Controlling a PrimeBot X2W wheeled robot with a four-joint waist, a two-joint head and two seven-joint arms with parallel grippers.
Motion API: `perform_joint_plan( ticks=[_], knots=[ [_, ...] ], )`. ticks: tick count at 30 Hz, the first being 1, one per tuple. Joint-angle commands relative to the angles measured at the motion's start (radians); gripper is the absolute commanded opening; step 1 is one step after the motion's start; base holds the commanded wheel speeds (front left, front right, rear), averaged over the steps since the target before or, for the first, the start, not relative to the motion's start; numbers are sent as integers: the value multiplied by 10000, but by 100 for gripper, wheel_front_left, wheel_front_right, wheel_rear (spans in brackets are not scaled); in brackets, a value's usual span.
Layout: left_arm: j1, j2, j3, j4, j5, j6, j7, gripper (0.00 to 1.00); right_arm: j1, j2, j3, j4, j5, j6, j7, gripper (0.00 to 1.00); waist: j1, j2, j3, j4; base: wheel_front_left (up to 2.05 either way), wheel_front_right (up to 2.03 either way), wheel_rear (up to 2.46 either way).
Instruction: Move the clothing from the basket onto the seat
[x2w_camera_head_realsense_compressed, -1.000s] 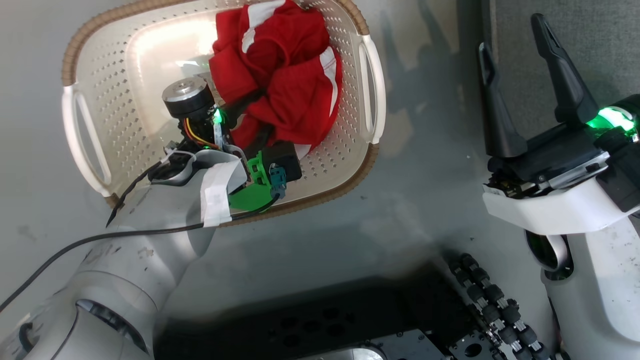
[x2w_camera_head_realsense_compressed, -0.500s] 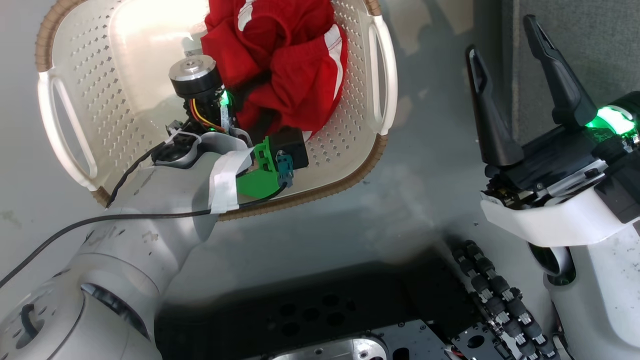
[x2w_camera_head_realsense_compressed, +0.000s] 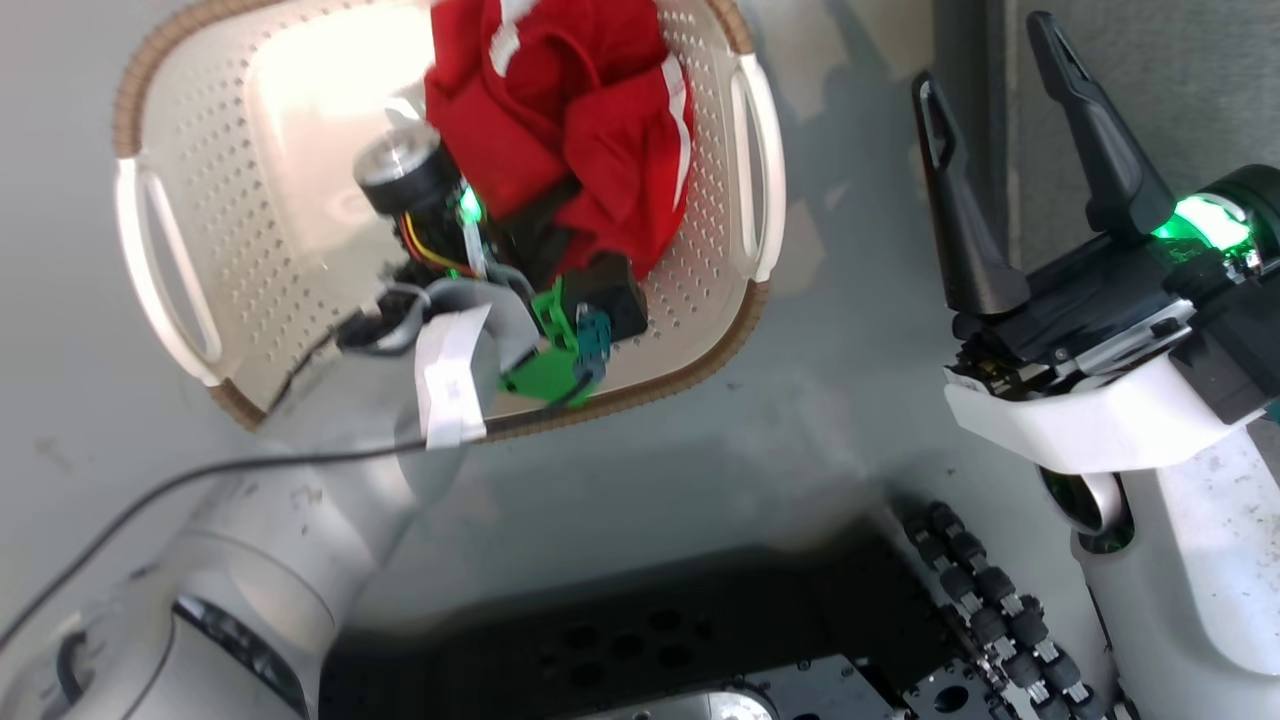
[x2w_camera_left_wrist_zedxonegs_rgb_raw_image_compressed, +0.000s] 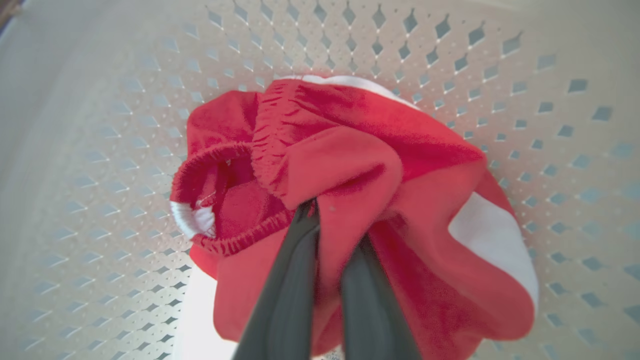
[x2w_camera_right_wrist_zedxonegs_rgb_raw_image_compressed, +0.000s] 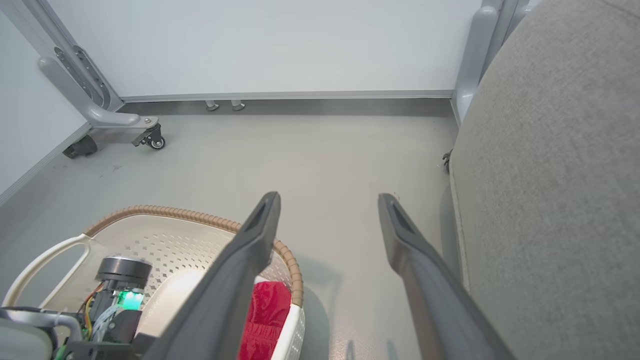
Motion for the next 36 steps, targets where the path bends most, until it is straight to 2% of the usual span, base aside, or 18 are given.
perform_joint_plan(
  ticks=[1, 4, 10, 15, 20, 29, 36],
  knots=[
    [351, 85, 66, -203, -285, 96, -4, 0, 35, 35, -7, 99, 41, -10, -17, 100, -1, 18, -908, 179, 0, 0, 0],
    [868, 122, 169, -748, -777, -44, -6, 0, 258, 142, -73, 270, 140, -10, -17, 100, -1, 18, -1634, 284, 0, 0, 0],
    [2098, 316, 512, -1695, -1728, 178, -4, 0, 851, 285, -140, 604, 325, -10, -17, 100, -1, 18, -3320, 532, 0, 0, 0],
    [3365, 517, 1295, -2803, -2854, 73, -4, 0, 1410, 411, -71, 899, 401, -10, -17, 100, -1, 18, -4765, 646, 0, 0, 0],
    [4568, 634, 1927, -3447, -3424, 116, -4, 0, 2023, 473, -23, 1222, 432, -10, -17, 100, -1, 18, -6059, 726, 0, 0, 0],
    [6316, 553, 3171, -4613, -3918, 280, -4, 0, 3256, 625, 82, 1695, 532, -10, -17, 100, -1, 18, -8096, 818, 0, 0, 0],
    [7340, 445, 4156, -5416, -4080, 237, -4, 0, 4267, 754, 93, 1969, 620, -10, -17, 100, -1, 18, -9475, 746, 0, 0, 0]
  ],
)
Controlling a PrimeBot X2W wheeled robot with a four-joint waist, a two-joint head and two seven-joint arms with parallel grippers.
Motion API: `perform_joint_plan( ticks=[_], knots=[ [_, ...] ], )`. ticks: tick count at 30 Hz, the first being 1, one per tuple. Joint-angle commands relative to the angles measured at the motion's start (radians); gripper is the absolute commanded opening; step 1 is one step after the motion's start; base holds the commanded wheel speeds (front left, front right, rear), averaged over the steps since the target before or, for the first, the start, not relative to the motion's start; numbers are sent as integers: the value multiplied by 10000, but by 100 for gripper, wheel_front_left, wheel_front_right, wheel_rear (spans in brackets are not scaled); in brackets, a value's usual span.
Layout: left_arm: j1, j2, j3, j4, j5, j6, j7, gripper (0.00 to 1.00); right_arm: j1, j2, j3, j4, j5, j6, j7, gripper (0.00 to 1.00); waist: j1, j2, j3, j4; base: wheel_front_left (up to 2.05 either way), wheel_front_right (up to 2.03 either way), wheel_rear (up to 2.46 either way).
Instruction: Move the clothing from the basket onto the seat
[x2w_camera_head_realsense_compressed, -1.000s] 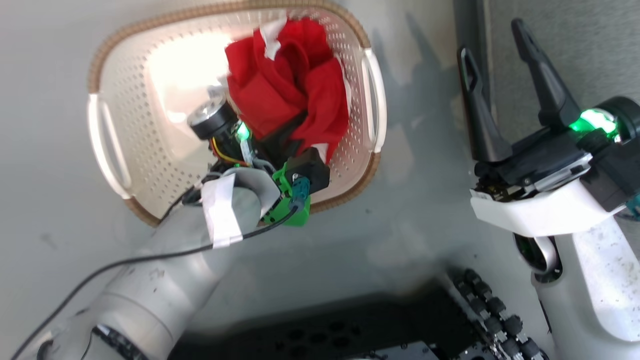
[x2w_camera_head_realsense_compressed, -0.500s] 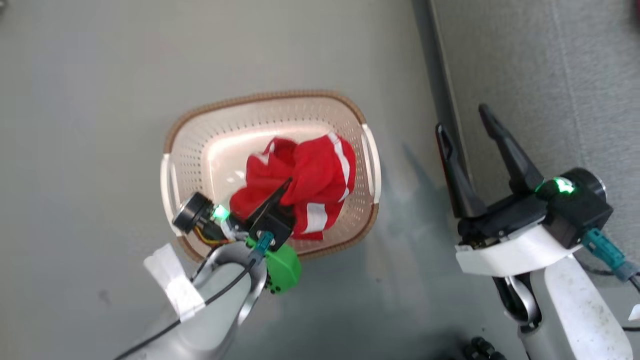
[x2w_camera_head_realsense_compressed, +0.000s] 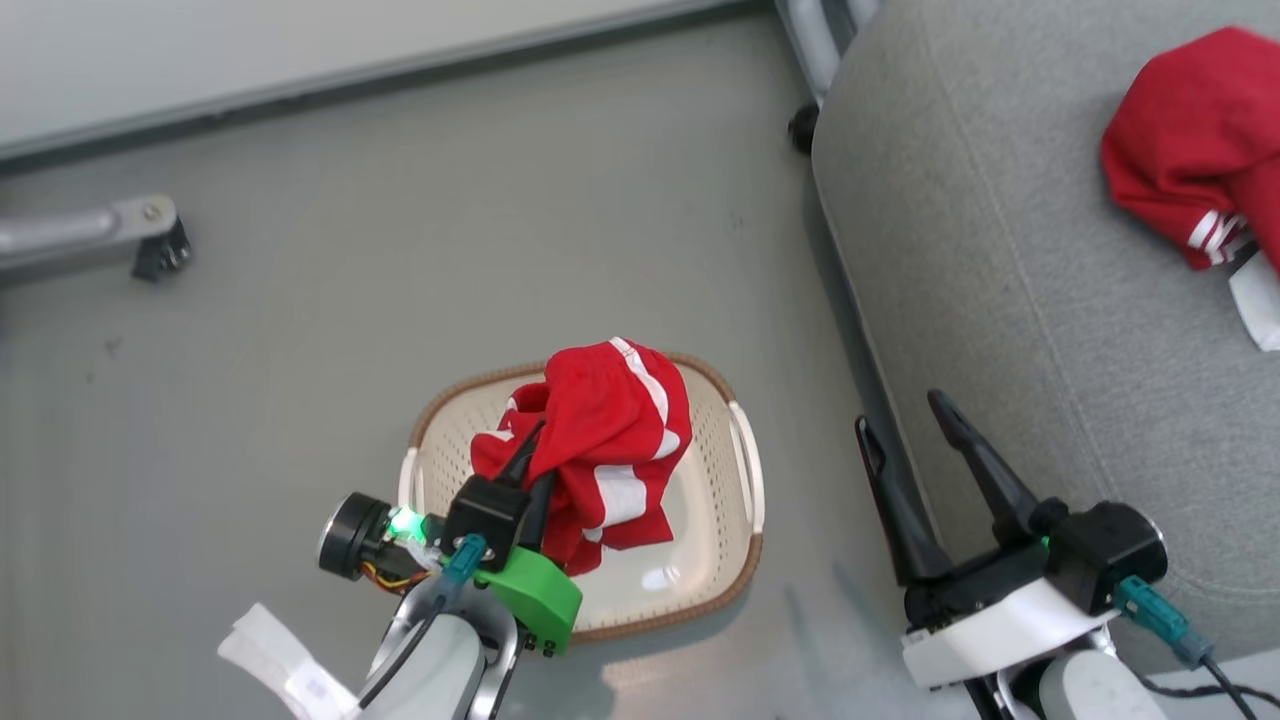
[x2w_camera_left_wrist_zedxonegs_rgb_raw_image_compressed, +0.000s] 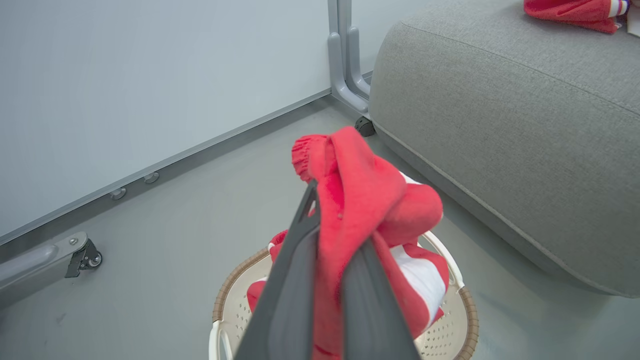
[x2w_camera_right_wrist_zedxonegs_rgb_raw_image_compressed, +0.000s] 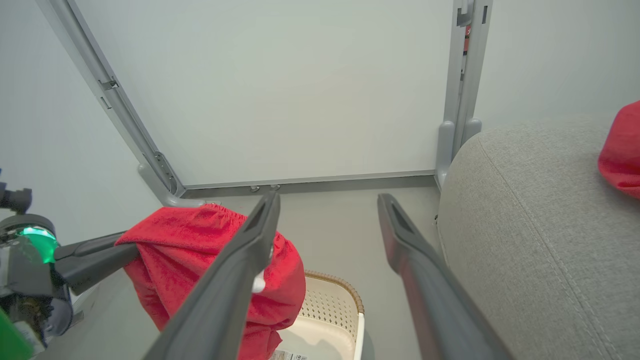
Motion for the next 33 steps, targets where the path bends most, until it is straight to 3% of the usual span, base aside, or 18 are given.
perform_joint_plan(
  ticks=[1, 8, 15, 33],
  knots=[
    [338, -10, 205, -164, -60, -27, -8, 0, 299, 18, 37, 60, 58, -10, -17, 100, 1, 18, -1599, 49, 0, 0, 0],
    [896, -29, 926, -896, -37, -192, -8, 0, 859, 116, 197, 219, 136, -10, -17, 100, 1, 18, -2530, -159, 0, 0, 0],
    [1025, -121, 1284, -1599, 60, -390, -6, 0, 952, 175, 353, 275, 197, -10, -17, 100, 1, 18, -2798, -242, 0, 0, 0],
    [1085, -480, 872, -2143, 117, -960, -8, 0, 808, -205, 1082, 651, -8, -10, -17, 100, 1, 18, -2703, 35, 0, 0, 0]
  ],
)
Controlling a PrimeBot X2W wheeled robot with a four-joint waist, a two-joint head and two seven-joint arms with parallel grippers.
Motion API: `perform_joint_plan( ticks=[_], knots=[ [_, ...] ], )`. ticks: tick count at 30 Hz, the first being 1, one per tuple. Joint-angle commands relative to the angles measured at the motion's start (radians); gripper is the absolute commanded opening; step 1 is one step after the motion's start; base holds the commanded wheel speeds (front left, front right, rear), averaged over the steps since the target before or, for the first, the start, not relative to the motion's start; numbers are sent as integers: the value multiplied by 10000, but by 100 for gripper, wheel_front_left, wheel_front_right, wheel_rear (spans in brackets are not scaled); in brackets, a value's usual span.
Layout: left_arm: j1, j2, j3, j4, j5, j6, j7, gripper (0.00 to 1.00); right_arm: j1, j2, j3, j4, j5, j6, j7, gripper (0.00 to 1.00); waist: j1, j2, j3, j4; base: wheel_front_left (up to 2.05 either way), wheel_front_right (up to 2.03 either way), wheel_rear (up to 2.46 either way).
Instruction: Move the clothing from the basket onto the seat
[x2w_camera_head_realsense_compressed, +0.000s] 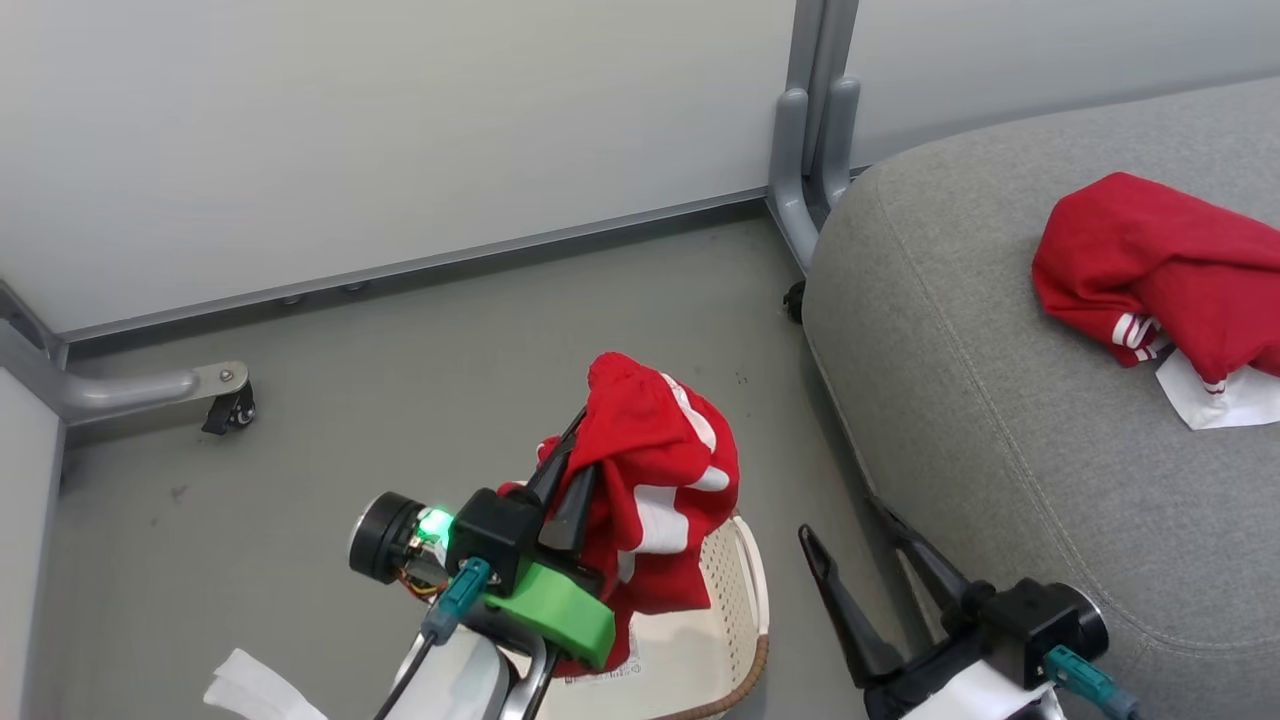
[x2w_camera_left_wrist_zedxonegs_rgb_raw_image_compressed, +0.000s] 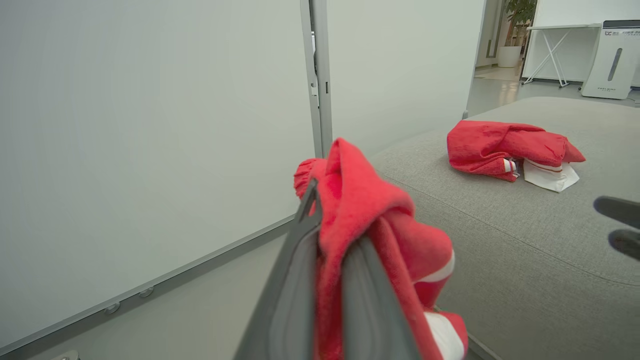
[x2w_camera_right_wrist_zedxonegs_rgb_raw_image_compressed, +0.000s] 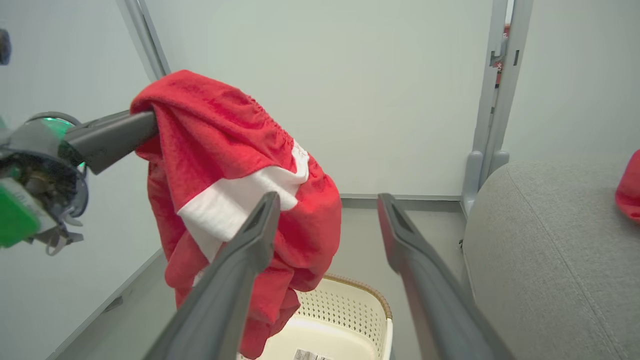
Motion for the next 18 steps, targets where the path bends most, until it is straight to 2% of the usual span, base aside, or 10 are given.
perform_joint_plan(
  ticks=[1, 12, 18],
  knots=[
    [-6, -31, -49, -65, -57, -59, -6, 0, -138, -120, 183, 80, -80, -10, -17, 100, 1, 18, -3, 48, 0, 0, 0],
    [-393, -194, -742, -581, -377, -352, 91, 0, -1437, -449, 1895, 1398, -713, -10, -17, 100, 1, 18, 113, 112, 0, 0, 0],
    [-767, -244, -1390, -883, -542, -478, 201, 0, -2119, -508, 2177, 2178, -572, -11, -18, 100, 1, 18, 250, 229, 0, 0, 0]
  ],
)
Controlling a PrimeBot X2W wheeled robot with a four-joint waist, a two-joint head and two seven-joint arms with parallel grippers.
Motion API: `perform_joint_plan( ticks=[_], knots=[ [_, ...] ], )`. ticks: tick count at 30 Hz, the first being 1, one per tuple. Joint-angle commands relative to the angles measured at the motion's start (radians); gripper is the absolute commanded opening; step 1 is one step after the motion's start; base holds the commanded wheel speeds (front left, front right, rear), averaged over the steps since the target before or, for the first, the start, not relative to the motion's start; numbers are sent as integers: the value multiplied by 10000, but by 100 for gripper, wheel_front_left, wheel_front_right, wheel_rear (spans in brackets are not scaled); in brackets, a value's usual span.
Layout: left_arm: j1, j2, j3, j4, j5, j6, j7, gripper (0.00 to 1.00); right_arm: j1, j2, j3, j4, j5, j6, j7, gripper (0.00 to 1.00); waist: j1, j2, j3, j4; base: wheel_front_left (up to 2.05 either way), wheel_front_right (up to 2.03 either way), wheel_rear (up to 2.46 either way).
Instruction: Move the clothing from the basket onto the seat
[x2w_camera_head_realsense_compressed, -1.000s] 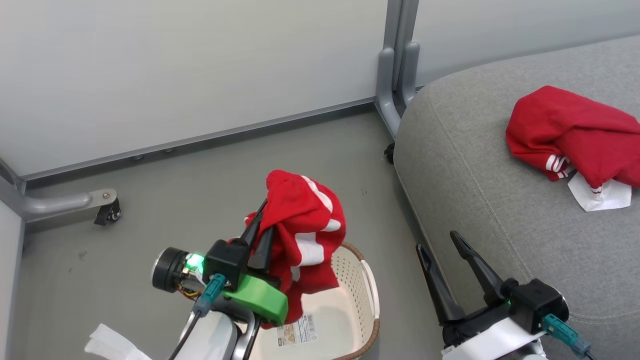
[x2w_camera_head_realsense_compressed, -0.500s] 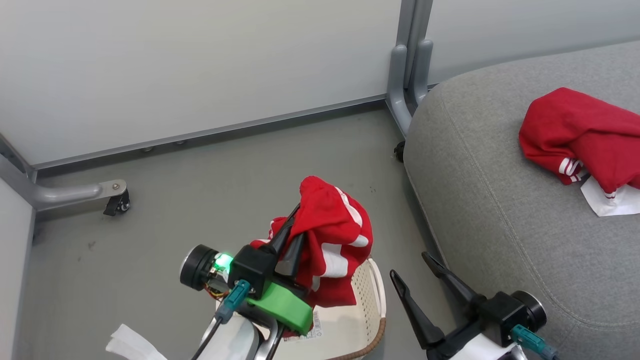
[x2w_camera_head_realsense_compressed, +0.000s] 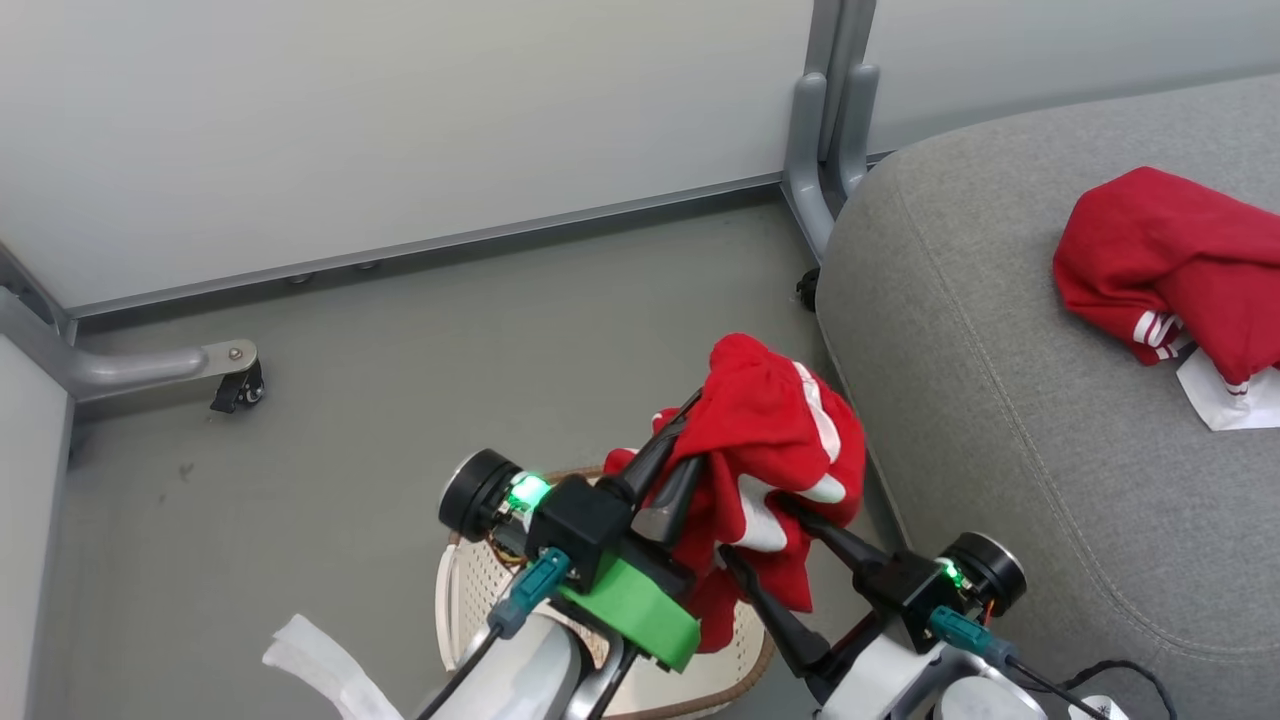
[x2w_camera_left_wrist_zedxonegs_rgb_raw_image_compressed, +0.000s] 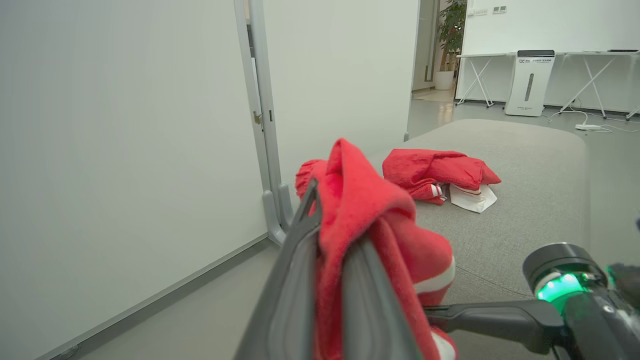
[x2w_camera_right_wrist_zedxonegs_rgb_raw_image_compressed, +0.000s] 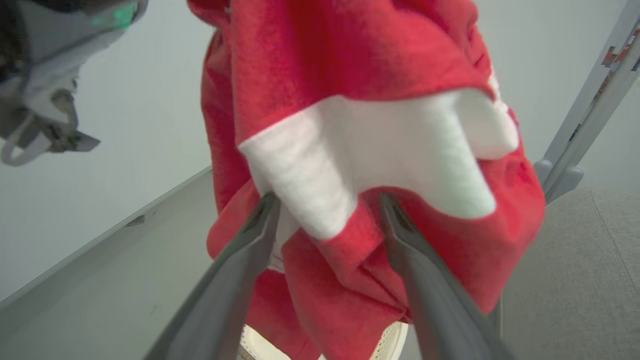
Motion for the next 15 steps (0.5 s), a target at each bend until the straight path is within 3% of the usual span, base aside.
perform_joint_plan(
  ticks=[1, 11, 12, 13, 15],
  knots=[
    [-230, -20, -133, -152, -97, -62, -13, 0, -151, -40, -62, 137, -14, -11, -17, 100, 1, 18, 58, 59, 0, 0, 0],
    [-562, -33, -899, -630, -476, 188, 197, 0, -432, 150, -209, 692, -236, -11, -17, 100, 1, 18, 185, 159, 0, 0, 0],
    [-594, -33, -926, -623, -486, 214, 193, 0, -461, 151, -180, 674, -211, -11, -17, 68, 1, 18, 191, 156, 0, 0, 0],
    [-625, -34, -954, -600, -498, 223, 201, 0, -479, 130, -74, 662, -169, -11, -17, 0, 1, 18, 196, 155, 0, 0, 0],
    [-676, -34, -994, -533, -498, 261, 208, 0, -513, 107, 32, 679, -78, -11, -17, 0, 1, 18, 209, 153, 0, 0, 0]
  ],
)
